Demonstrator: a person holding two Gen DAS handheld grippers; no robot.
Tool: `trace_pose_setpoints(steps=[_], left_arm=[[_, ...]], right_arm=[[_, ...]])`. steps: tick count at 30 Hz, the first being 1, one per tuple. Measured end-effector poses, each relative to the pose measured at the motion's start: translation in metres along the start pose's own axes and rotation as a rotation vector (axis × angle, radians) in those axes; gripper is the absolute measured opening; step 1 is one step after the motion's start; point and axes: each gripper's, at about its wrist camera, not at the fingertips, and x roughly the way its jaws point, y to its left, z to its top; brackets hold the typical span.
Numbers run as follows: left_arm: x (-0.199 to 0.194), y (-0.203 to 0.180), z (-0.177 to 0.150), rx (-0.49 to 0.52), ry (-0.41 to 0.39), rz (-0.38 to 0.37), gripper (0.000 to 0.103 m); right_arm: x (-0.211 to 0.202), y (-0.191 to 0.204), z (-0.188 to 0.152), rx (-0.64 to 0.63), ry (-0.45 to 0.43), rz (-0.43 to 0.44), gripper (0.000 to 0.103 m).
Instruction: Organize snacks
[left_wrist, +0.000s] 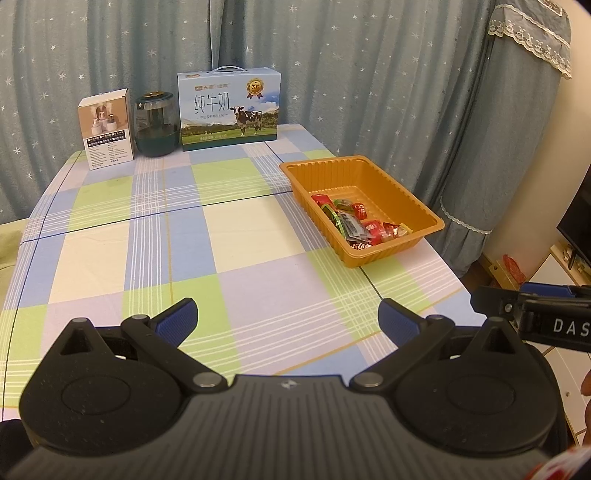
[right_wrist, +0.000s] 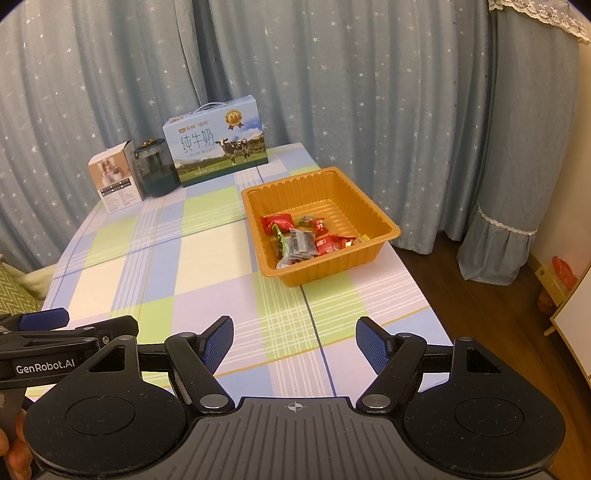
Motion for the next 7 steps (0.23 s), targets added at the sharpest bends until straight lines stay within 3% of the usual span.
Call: trace_pose_setpoints(steps=[7], left_arm=[[0.0002,-0.0045,-0.0040,-0.004,-0.014,-0.010,0.103]], right_arm=[[0.0000,0.0001,-0.0001,-0.001,-0.001,0.000,0.073]])
